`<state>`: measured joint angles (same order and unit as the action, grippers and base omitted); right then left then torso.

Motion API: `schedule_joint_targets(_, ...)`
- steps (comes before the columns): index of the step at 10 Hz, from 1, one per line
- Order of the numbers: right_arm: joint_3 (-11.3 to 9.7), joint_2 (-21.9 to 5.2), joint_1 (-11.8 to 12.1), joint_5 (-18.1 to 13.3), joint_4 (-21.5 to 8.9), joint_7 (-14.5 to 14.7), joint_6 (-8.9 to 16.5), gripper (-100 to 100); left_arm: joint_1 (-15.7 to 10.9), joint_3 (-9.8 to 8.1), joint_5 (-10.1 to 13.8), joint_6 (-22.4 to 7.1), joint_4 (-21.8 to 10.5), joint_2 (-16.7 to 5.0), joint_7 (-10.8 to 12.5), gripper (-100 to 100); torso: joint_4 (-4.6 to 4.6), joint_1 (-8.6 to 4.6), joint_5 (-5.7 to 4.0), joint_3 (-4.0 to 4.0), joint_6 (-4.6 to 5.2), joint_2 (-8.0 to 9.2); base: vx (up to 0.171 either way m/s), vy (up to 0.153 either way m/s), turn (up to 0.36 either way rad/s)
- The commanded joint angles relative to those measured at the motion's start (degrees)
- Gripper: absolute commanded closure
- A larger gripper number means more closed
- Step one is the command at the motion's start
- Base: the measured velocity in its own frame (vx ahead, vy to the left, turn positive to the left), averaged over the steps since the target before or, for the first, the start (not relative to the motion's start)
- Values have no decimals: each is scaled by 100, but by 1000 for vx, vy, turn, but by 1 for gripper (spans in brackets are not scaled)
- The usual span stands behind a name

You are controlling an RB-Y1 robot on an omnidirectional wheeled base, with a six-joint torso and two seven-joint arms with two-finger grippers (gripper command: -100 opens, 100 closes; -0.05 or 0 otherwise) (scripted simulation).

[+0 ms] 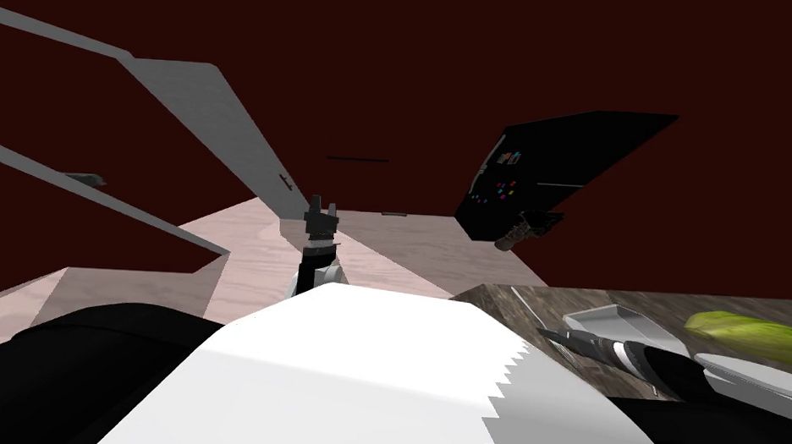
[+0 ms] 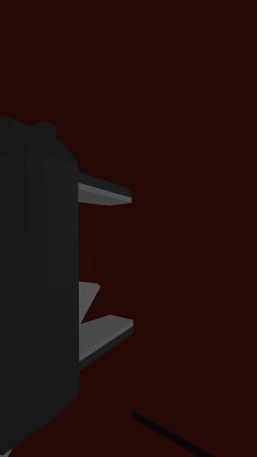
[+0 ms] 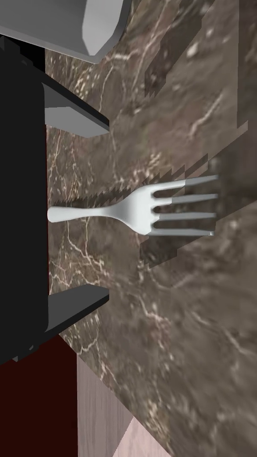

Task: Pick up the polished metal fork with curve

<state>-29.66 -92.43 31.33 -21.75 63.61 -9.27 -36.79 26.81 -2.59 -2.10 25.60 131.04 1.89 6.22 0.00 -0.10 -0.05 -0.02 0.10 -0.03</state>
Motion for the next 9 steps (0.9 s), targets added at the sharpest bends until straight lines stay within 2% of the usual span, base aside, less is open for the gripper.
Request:
schedule_joint_targets(1,-5,-4,-42,-244,127,-155,71,-100,0,0,0,0,0,0,0,0,0,0,0,0,0,0,24,-27,-71)
schedule_joint_targets(2,-45,-17,-198,-453,335,-404,182,-100,-1,0,0,0,0,0,0,0,0,4,1,2,-3,3,23,-28,-139)
schedule_joint_targets(4,-45,-17,-198,-567,335,-407,182,-100,-1,1,0,0,0,0,0,0,1,5,1,3,-3,5,16,-21,-44)
schedule_joint_targets(5,-85,-29,-355,-799,542,-659,294,-100,-1,1,0,0,0,0,0,0,1,8,2,4,-4,8,18,-27,-166)
schedule_joint_targets(6,-85,-29,-355,-889,542,-659,294,-100,0,0,0,0,0,0,0,0,2,5,2,4,1,7,25,-24,-92)
schedule_joint_targets(7,-125,-42,-511,-1111,750,-910,405,-100,-1,1,0,0,0,0,0,0,1,6,2,3,-3,6,37,-35,-147)
schedule_joint_targets(8,-125,-42,-511,-1212,750,-910,405,-100,0,0,0,0,0,0,0,0,1,3,1,1,0,2,28,-27,-80)
schedule_joint_targets(9,-164,-55,-667,-1422,948,-1129,517,-100,-1,1,0,0,0,0,0,0,0,5,1,2,-4,3,32,-36,-149)
